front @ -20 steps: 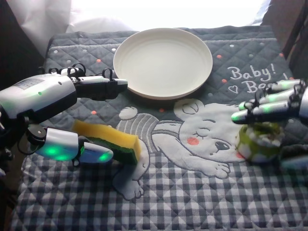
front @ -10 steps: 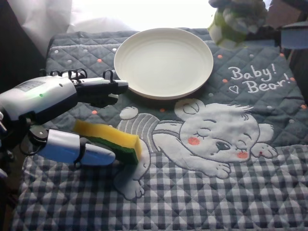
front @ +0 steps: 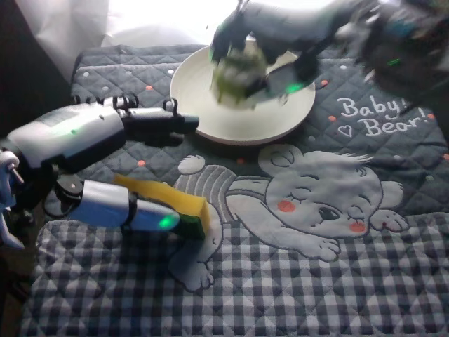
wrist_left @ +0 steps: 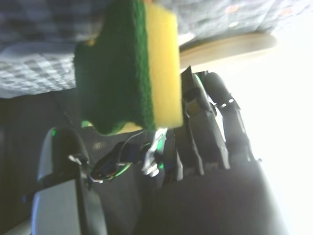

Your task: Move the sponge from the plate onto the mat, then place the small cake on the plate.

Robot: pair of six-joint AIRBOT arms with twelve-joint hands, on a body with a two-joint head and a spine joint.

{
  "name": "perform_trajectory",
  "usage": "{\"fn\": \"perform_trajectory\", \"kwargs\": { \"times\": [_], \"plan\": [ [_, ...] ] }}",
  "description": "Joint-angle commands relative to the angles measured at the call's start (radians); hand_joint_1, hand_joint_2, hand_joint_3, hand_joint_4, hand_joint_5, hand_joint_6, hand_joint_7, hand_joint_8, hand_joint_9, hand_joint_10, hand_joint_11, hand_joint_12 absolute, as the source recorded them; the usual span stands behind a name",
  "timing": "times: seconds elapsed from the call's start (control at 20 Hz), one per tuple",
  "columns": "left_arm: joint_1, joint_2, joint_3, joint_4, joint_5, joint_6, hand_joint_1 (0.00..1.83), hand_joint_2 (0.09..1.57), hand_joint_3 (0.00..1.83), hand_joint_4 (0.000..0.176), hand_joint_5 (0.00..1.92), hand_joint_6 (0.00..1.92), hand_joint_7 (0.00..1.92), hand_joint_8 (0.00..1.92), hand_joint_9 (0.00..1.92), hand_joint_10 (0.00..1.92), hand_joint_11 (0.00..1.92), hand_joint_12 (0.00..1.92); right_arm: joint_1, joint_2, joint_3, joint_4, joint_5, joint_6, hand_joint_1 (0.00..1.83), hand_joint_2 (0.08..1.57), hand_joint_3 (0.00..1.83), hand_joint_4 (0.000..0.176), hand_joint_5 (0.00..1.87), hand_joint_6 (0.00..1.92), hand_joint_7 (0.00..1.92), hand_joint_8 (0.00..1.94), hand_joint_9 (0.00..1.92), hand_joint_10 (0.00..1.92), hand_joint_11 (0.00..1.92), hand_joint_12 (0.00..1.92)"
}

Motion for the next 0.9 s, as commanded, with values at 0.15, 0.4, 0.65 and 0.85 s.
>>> {"fn": "perform_trajectory", "kwargs": {
  "times": [0.15,0.4,0.65,0.85],
  "plan": [
    [-0.031,-0.029,0.014,0.025,-0.109,-0.025,0.75,0.88,0.0,0.0,0.42,0.01,0.57,0.0,0.55,0.0,0.05,1.17,0.01,-0.033,0.079,0.039,-0.023,-0.004,1.37,1.17,0.01,0.0,0.97,0.66,0.78,1.34,0.84,1.48,0.67,1.55],
    [-0.027,-0.031,0.014,0.024,-0.11,-0.033,0.75,0.91,0.0,0.0,0.41,0.0,0.53,0.0,0.51,0.0,0.02,1.09,0.004,-0.031,0.067,-0.002,-0.036,-0.004,0.98,1.01,0.0,0.074,0.34,0.0,0.25,0.01,0.26,0.06,0.01,0.85],
    [-0.021,-0.029,0.012,0.002,-0.142,-0.035,0.78,0.89,0.0,0.0,0.42,0.0,0.55,0.0,0.54,0.01,0.02,1.19,0.012,0.089,-0.024,-0.005,0.028,-0.004,0.85,0.94,0.0,0.147,0.0,0.0,0.0,0.0,0.06,0.01,0.0,0.35],
    [0.007,0.015,-0.006,-0.06,-0.252,-0.035,0.83,0.89,0.0,0.0,0.45,0.0,0.54,0.0,0.58,0.02,0.08,1.19,-0.005,0.285,-0.168,0.055,0.19,-0.003,0.82,0.95,0.0,0.156,0.01,0.0,0.0,0.0,0.13,0.0,0.0,1.13]
  ]
}}
